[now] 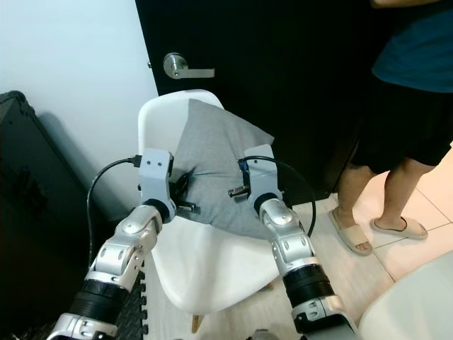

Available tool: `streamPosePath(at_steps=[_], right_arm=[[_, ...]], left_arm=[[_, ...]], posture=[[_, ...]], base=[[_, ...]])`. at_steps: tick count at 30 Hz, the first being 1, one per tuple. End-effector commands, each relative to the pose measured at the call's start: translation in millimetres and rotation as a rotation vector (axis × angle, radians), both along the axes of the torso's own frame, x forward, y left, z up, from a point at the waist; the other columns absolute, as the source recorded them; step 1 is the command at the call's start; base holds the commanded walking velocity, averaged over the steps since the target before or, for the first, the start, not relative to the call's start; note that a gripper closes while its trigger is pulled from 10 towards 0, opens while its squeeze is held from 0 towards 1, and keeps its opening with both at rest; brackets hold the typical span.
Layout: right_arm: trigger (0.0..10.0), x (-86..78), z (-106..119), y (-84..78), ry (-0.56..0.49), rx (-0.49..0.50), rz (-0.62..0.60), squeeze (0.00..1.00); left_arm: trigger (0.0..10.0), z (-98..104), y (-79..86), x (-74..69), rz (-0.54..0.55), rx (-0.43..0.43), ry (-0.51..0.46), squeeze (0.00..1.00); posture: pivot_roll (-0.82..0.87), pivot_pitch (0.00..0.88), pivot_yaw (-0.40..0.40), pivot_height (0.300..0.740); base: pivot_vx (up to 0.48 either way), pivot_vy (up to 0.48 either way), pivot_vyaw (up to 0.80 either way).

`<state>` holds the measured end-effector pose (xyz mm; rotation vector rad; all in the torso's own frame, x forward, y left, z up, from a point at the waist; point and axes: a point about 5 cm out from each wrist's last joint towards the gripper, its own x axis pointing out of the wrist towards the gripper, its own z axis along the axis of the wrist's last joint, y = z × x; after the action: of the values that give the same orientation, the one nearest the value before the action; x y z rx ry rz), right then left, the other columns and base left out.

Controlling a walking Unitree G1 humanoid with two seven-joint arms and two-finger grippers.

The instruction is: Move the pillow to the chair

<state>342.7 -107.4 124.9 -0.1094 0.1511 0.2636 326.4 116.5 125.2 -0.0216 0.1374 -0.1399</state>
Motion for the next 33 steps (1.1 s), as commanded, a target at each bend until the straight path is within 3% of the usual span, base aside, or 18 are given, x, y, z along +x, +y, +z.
streamPosePath(at_steps=[1, 8, 13, 23, 33], right_arm=[[10.0, 1.1, -1.9, -29.1, 0.003, -0.040, -0.111, 0.00], [10.0, -0.1, -1.5, -28.3, -0.003, -0.015, -0.107, 0.00], [10.0, 1.0, -2.5, -30.1, 0.008, -0.060, -0.115, 0.00], [10.0, -0.3, -0.6, -27.5, -0.008, -0.028, -0.092, 0.00], [10.0, 2.0, -1.7, -27.6, -0.001, -0.063, -0.098, 0.00]], left_arm=[[10.0, 5.4, 35.8, 1.4, 0.154, 0.049, -0.048, 0.00], [10.0, 5.2, 36.1, 1.4, 0.154, 0.049, -0.047, 0.00], [10.0, 5.3, 36.1, 1.3, 0.154, 0.051, -0.049, 0.00], [10.0, 5.2, 35.9, 1.0, 0.156, 0.053, -0.051, 0.00], [10.0, 3.3, 36.1, 0.4, 0.158, 0.053, -0.047, 0.00]], posture=[[0.03, 0.053, 0.006, 0.650], [0.03, 0.054, 0.006, 0.640], [0.03, 0.055, 0.005, 0.625], [0.03, 0.055, 0.004, 0.615], [0.02, 0.058, 0.002, 0.610]], base=[[0.000, 0.000, 0.00], [0.000, 0.000, 0.00], [0.000, 0.000, 0.00], [0.000, 0.000, 0.00], [0.000, 0.000, 0.00]])
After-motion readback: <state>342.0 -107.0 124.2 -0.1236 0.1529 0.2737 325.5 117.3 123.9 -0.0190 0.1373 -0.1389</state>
